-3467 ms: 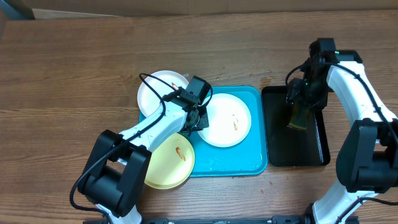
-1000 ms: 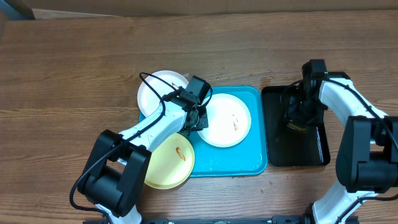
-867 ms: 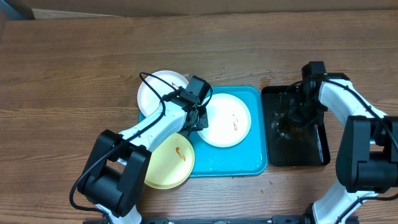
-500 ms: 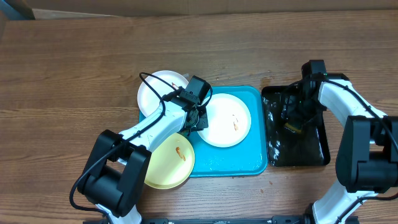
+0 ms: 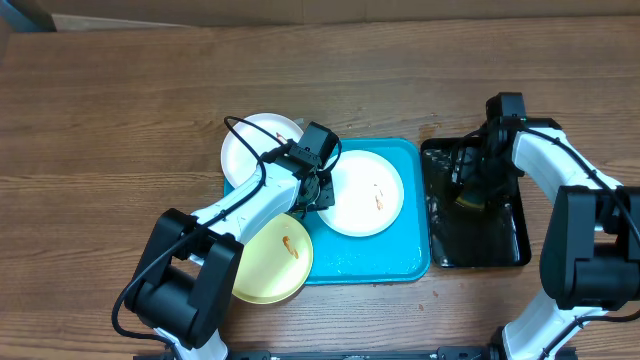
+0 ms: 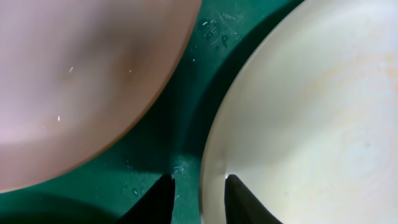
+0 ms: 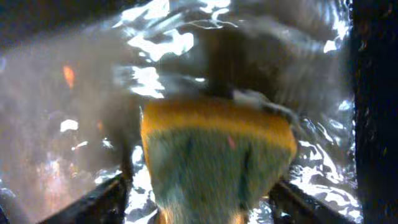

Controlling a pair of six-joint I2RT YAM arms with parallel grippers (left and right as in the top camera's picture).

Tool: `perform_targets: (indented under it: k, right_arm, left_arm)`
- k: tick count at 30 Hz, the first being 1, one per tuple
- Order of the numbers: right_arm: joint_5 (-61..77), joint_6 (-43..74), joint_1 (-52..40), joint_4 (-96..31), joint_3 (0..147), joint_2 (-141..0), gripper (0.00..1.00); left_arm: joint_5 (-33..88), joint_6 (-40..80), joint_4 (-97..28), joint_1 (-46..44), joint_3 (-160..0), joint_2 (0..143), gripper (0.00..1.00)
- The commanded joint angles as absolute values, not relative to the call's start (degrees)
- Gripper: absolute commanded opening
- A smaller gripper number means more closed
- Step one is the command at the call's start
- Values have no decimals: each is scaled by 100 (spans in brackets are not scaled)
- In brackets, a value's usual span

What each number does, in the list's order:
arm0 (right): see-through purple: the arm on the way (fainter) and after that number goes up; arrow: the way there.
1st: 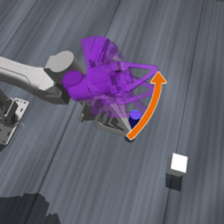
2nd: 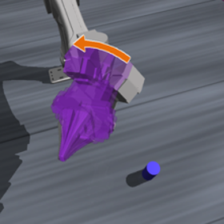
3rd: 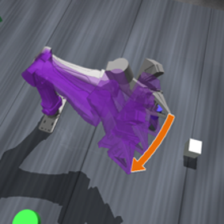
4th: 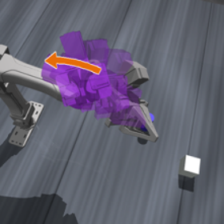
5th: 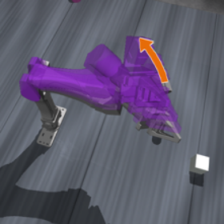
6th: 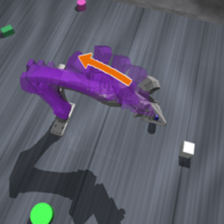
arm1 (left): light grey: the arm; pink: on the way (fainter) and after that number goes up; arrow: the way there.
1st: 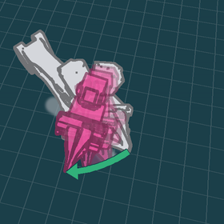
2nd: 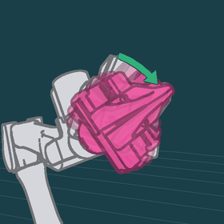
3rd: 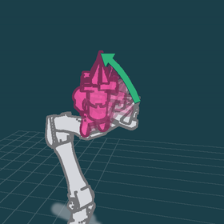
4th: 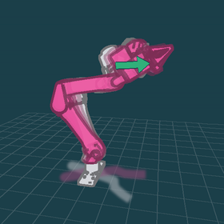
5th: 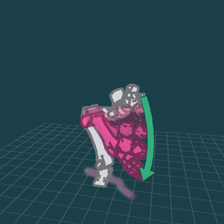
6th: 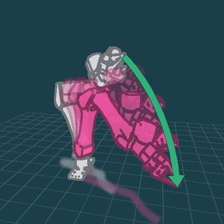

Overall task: Clean dirty plates on tray and stack at the side
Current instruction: 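Grasp the yellow-green sponge with the right gripper and lift it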

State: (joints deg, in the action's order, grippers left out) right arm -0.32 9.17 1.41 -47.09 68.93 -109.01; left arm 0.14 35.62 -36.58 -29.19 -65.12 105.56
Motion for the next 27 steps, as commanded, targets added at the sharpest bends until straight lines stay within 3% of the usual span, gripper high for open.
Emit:
perform_targets:
  k: [1,3,7,11,13,14,15,18,19,21,22,27]
  right_arm:
    - [-261,939,137,-4504,6873,-10737,78]
    - [-342,939,137,-4390,6875,-10737,75]
    - [-338,941,137,-4270,6875,-10737,57]
    - [-338,941,137,-4226,6875,-10737,48]
    - [-338,941,137,-4222,6875,-10737,29]
    - [-338,943,137,-4209,6875,-10737,9]
    - [-336,943,137,-4204,6875,-10737,4]
    - [-242,945,134,-4346,6971,-10737,4]
    - [-150,943,128,-4471,7050,-10737,10]
    - [19,943,117,-4742,7220,-10737,47]
    - [95,941,113,-4928,7312,-10737,53]
    - [115,943,115,-5494,7393,-10737,54]
  left_arm:
    - [-60,3470,-3671,-2884,-6552,10455,30]
    - [-60,3470,-3675,-2884,-6552,10455,30]
    - [-60,3470,-3671,-2884,-6552,10455,30]
    - [-60,3472,-3658,-2886,-6552,10455,31]
    - [-60,3472,-3658,-2886,-6552,10455,31]
    - [-60,3470,-3658,-2886,-6552,10455,31]
    - [-60,3470,-3658,-2886,-6552,10455,31]
    - [-60,3470,-3658,-2886,-6552,10455,31]
    - [-60,3470,-3658,-2886,-6552,10455,31]
    - [-60,3470,-3656,-2886,-6552,10455,31]
    - [-60,3472,-3651,-2886,-6552,10455,31]
    - [-62,3470,-3645,-2886,-6552,10455,31]
